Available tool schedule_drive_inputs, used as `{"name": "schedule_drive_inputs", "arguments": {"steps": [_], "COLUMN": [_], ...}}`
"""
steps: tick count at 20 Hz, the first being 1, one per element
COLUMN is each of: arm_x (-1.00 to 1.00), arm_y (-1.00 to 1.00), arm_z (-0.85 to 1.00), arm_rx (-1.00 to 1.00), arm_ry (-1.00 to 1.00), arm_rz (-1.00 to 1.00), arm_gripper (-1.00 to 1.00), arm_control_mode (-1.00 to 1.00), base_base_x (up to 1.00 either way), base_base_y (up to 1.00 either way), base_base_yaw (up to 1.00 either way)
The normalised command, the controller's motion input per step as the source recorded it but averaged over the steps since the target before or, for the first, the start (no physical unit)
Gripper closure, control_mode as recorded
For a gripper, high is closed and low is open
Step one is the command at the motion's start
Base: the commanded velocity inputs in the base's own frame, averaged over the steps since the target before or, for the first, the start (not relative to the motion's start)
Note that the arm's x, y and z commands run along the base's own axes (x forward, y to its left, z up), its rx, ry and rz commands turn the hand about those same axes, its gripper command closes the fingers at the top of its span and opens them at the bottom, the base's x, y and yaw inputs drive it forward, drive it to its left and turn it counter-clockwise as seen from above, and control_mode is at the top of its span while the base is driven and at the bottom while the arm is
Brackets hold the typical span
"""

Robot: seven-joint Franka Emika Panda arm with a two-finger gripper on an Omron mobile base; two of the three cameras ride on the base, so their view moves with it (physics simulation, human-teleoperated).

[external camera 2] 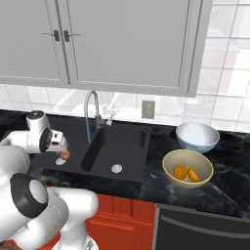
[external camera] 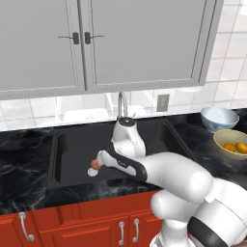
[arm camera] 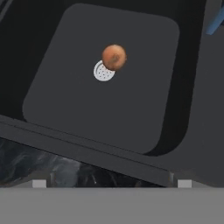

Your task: Pick the oranges from the sink and place them in one bowl. Place the onion in the other bowl. Then turn off the sink faucet.

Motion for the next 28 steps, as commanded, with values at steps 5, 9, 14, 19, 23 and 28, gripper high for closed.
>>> {"name": "schedule_drive_inputs", "arguments": {"steps": [5,9,14,19,23,28], "arm_x": [0.13,0.11,0.14,0.15,0.10,0.13], "arm_y": [0.24,0.21,0.13,0.01,0.00,0.00], "arm_z": [-0.28,-0.03,0.00,0.00,0.00,-0.03], "arm_rx": [-0.04,-0.01,0.00,0.00,0.00,0.00], "arm_ry": [0.00,0.00,0.00,0.00,0.00,0.00], "arm_rz": [-0.09,-0.08,-0.10,-0.10,-0.11,-0.12], "arm_gripper": [-1.00,-1.00,-1.00,-1.00,-1.00,-1.00], "arm_control_mode": [-1.00,-1.00,-1.00,-1.00,-1.00,-1.00], "base_base_x": [0.00,0.00,0.00,0.00,0.00,0.00], "base_base_y": [0.00,0.00,0.00,0.00,0.00,0.00], "base_base_yaw": [0.00,0.00,0.00,0.00,0.00,0.00]}}
